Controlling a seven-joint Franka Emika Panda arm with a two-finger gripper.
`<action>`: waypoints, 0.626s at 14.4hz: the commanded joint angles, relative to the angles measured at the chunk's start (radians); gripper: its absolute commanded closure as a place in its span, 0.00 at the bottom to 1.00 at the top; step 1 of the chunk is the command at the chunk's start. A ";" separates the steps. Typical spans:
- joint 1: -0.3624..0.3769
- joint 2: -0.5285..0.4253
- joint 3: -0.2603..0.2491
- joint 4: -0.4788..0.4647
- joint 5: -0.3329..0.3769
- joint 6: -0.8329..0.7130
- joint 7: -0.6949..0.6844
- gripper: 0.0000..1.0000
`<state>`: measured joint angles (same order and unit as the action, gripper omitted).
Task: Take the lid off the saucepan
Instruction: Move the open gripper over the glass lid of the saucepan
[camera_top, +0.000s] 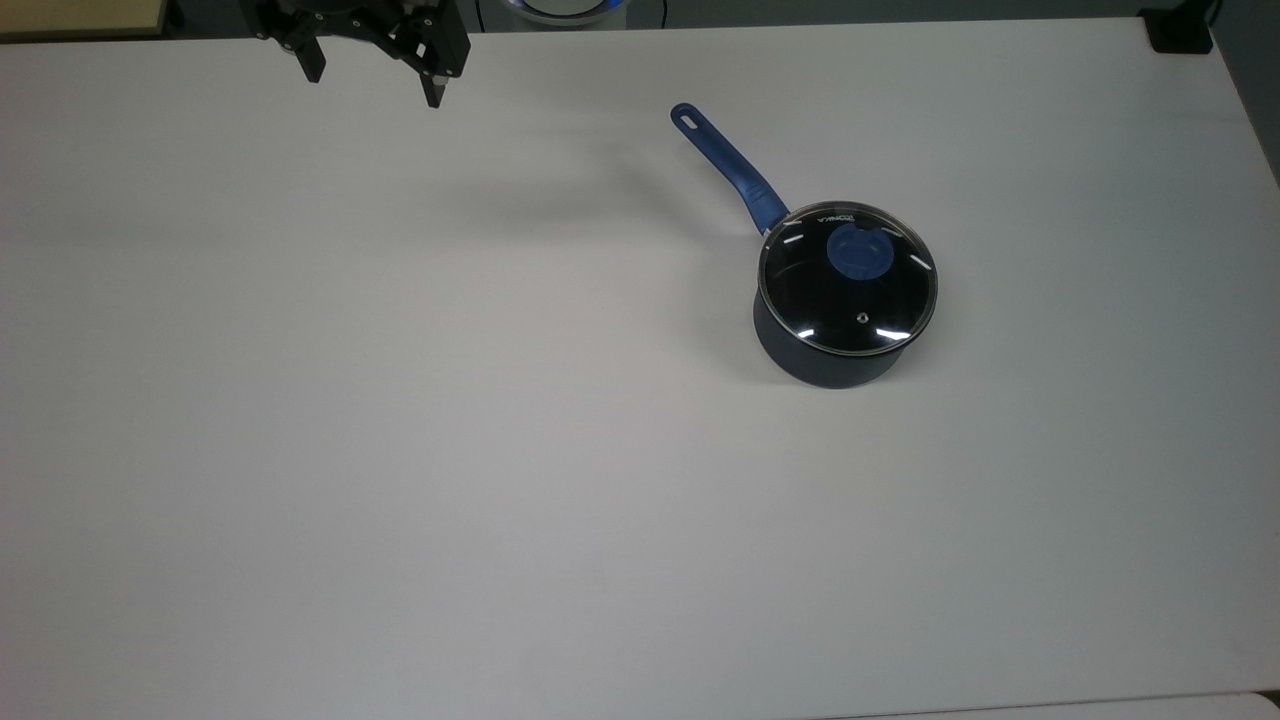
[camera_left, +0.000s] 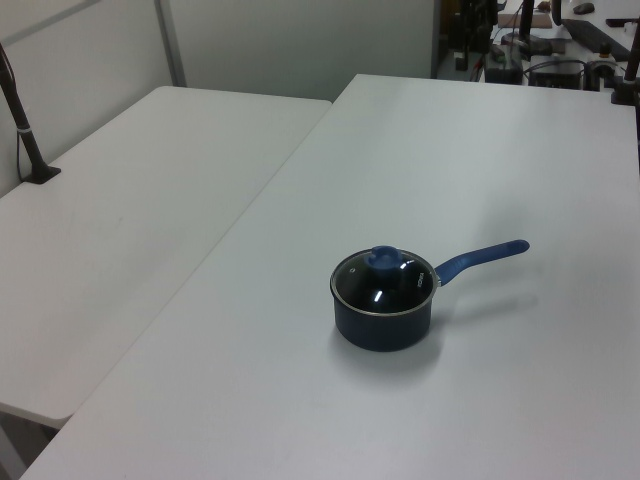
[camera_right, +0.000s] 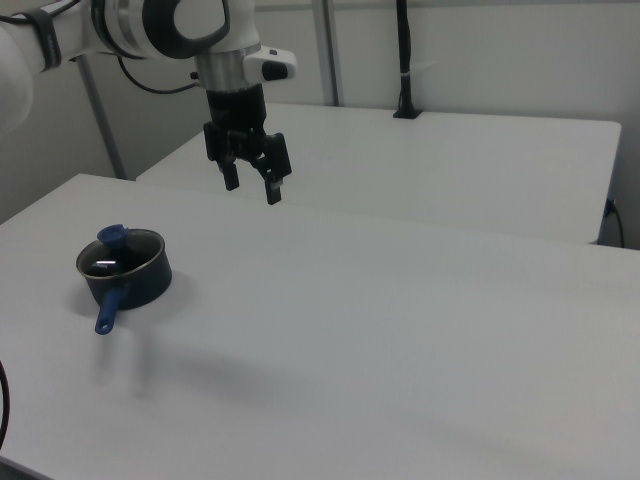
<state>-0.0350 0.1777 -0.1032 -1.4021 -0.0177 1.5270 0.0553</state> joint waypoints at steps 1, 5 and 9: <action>-0.005 -0.027 -0.004 -0.018 -0.030 -0.010 -0.003 0.00; -0.003 -0.027 -0.003 -0.021 -0.034 -0.013 -0.009 0.00; 0.003 -0.015 0.000 -0.021 -0.034 -0.010 -0.011 0.00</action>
<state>-0.0401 0.1772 -0.1068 -1.4021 -0.0363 1.5270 0.0553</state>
